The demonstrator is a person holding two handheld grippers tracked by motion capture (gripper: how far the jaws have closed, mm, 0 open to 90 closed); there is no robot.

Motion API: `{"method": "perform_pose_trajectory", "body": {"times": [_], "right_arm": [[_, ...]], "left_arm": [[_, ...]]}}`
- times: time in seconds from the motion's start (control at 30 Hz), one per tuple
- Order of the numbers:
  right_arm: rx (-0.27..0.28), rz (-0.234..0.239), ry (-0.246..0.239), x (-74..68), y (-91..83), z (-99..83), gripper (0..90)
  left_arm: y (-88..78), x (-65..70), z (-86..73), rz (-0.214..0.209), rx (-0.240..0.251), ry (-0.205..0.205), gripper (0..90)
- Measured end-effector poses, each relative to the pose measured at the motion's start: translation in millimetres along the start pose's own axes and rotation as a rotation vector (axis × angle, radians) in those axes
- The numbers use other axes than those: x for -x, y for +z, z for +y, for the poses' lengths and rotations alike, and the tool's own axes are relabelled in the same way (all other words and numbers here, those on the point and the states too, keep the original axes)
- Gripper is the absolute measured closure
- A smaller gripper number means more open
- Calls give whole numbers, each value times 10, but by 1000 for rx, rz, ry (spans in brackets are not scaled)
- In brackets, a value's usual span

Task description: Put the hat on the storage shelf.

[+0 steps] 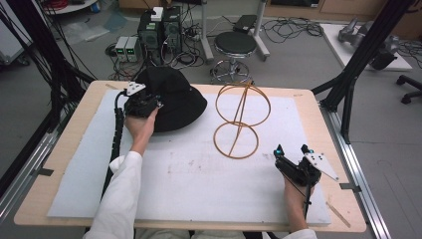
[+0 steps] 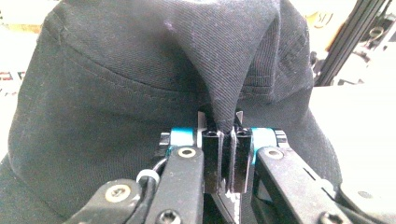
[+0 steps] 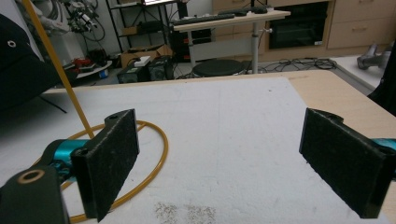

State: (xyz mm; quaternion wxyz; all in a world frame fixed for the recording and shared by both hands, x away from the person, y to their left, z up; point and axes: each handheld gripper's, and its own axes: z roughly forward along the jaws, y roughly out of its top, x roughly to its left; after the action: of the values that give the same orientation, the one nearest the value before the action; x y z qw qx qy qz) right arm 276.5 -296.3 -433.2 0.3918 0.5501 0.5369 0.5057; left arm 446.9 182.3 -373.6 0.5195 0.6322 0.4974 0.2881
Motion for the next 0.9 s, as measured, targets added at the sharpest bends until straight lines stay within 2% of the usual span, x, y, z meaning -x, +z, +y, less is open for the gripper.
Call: {"method": "perform_pose_trajectory", "body": {"times": [0.23, 0.43, 0.63, 0.9], "right_arm": [[1, 6, -6, -14, 5, 1, 112], [-1, 9, -8, -19, 8, 1, 112], [10, 16, -20, -36, 3, 5, 111], [8, 21, -25, -40, 7, 3, 112]], "left_arm": [[-230, -25, 131, -1, 76, -2, 868], [-409, -9, 228, -27, 152, -12, 868], [-526, 56, 289, -37, 199, 20, 868], [-719, 141, 464, -51, 271, 69, 868]]}}
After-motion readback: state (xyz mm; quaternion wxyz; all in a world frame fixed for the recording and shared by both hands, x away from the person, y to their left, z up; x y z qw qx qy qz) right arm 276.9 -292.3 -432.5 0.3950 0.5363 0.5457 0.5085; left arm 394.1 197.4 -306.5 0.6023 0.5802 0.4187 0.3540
